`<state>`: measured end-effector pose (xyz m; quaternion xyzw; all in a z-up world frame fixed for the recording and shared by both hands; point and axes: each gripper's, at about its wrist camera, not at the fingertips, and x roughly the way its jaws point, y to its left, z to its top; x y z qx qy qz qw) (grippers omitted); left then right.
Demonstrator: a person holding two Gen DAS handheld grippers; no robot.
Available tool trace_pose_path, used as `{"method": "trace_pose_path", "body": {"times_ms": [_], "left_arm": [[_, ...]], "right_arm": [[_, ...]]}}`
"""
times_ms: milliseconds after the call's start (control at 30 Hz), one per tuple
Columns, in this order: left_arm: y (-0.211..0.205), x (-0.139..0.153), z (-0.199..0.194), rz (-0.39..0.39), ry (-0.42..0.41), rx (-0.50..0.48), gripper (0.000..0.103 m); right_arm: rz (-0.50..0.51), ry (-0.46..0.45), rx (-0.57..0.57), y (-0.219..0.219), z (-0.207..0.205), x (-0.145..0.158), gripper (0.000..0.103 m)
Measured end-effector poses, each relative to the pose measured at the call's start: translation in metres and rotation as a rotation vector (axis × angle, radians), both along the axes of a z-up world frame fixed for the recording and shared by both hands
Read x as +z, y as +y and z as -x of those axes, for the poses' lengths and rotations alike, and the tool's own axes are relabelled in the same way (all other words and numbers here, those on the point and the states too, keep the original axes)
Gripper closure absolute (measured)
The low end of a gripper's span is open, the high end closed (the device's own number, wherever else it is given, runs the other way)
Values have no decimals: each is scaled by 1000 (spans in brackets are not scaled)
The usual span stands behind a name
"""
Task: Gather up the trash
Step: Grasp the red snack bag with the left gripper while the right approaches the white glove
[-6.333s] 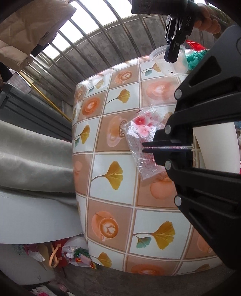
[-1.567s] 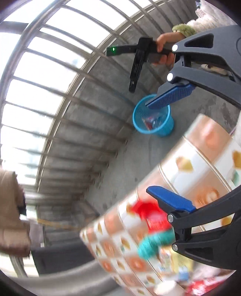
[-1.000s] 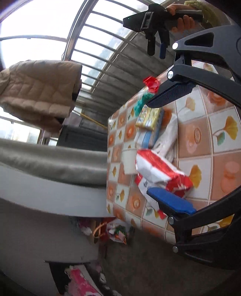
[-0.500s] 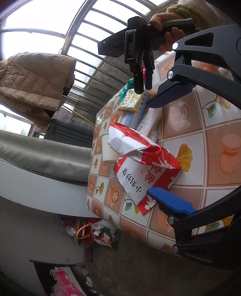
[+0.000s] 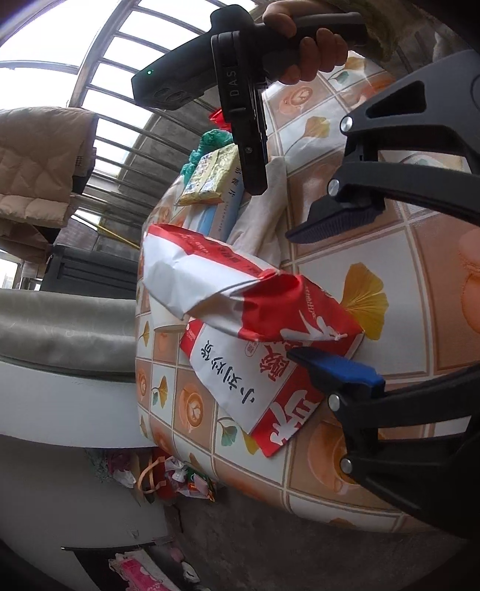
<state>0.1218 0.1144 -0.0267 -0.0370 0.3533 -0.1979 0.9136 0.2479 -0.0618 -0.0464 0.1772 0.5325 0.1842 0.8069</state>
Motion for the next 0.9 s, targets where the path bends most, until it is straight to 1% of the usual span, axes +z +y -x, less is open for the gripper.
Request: {"method": "trace_pose_path", "body": {"times_ms": [67, 100, 167, 233, 300, 333, 367, 400, 500, 567, 633, 767, 833, 867, 900], "left_arm": [[-4, -3, -1, -30, -3, -8, 63], [-6, -4, 0, -46, -6, -10, 65], [-8, -4, 1, -66, -17, -12, 78], [-8, -4, 1, -60, -17, -15, 79], [-5, -2, 1, -32, -16, -16, 80], [-4, 1, 0, -15, -15, -15, 80], [-3, 3, 0, -6, -17, -13, 81], [-3, 6, 1, -6, -24, -9, 81], [-3, 16, 6, -6, -57, -3, 83], [-1, 25, 11, 5, -79, 3, 87], [0, 33, 15, 22, -95, 10, 92], [4, 41, 18, 56, -103, 26, 92], [5, 43, 18, 71, -99, 30, 92], [6, 43, 18, 73, -97, 32, 92], [6, 44, 18, 74, -100, 36, 92]], "right_arm": [[2, 3, -1, 0, 1, -2, 49], [3, 3, -3, -1, 2, -3, 52], [1, 3, -5, -3, 4, -4, 56], [10, 6, -6, -5, 4, -5, 62], [15, 11, -12, -7, 6, -7, 69], [10, 15, -15, -8, 6, -7, 70], [2, 20, -17, -9, 7, -8, 74], [-5, 27, -20, -11, 9, -9, 79], [-34, 46, -21, -15, 11, -10, 88], [-53, 57, -20, -17, 15, -9, 91], [-61, 67, -21, -21, 18, -8, 92], [-43, 50, 0, -26, 32, -2, 92], [-5, 24, 21, -25, 39, 2, 91], [16, 16, 28, -24, 41, 4, 87], [30, 11, 39, -24, 43, 5, 79]]}}
